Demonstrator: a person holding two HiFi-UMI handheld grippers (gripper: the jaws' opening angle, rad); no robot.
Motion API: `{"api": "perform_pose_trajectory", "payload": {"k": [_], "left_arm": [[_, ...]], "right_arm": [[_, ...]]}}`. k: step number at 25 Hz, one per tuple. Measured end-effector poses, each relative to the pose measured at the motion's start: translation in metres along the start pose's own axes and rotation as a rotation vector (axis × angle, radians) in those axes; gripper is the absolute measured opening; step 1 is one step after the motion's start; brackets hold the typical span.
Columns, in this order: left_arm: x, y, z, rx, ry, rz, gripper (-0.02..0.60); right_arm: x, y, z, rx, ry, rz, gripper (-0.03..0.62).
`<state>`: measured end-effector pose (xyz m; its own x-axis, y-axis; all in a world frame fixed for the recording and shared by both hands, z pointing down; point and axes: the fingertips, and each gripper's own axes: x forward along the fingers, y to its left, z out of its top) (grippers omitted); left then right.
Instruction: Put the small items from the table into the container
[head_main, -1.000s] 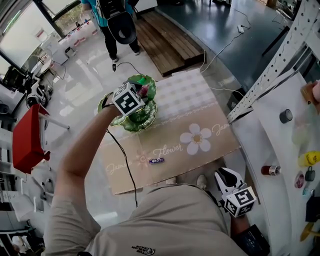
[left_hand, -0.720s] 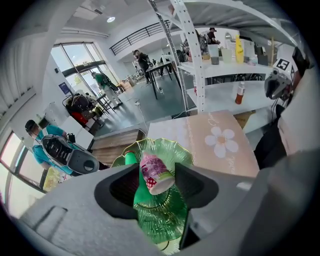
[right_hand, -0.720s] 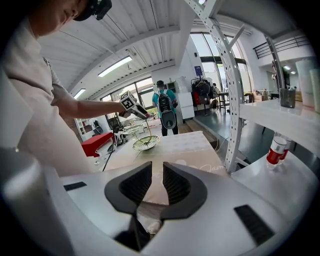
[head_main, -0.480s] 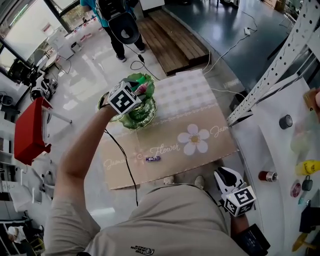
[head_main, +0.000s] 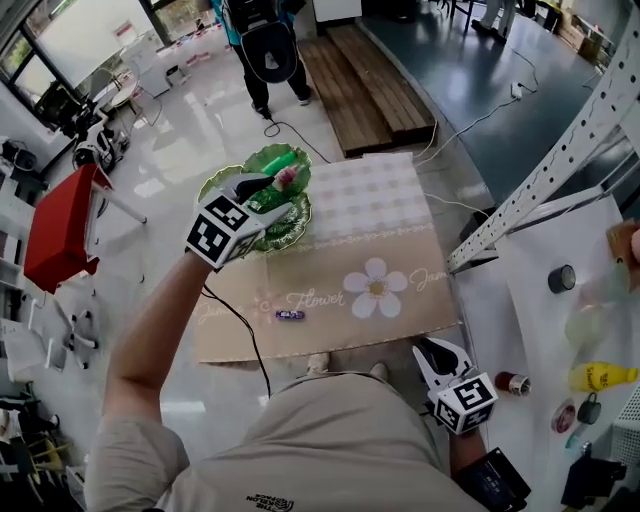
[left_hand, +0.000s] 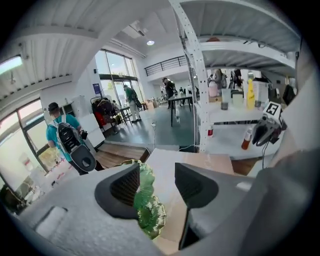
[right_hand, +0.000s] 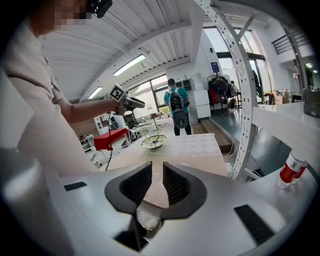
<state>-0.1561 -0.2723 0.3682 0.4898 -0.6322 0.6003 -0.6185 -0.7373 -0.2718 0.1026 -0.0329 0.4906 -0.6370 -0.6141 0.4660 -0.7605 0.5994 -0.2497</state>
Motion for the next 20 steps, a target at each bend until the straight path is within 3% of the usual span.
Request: {"api": "perform_pose_trajectory", "payload": {"k": [9, 14, 20], "left_arm": [[-0.053, -0.096, 0.017, -0.288, -0.219, -0.081, 0.220], [-0.060, -0.147, 0.004, -0.368, -0.228, -0.103, 0.200], [-0.057, -0.192, -0.018, -0.462, -0.229, -0.113, 0.131]], "right_arm": [[0.010, -0.013, 0.007, -0.084, 0.019, 0.106, 0.056], [0.015, -0.014, 0.013, -0.116, 0.024, 0.157, 0.048], [0.020, -0.014, 0.012, -0.136, 0.036, 0.204, 0.044]]}}
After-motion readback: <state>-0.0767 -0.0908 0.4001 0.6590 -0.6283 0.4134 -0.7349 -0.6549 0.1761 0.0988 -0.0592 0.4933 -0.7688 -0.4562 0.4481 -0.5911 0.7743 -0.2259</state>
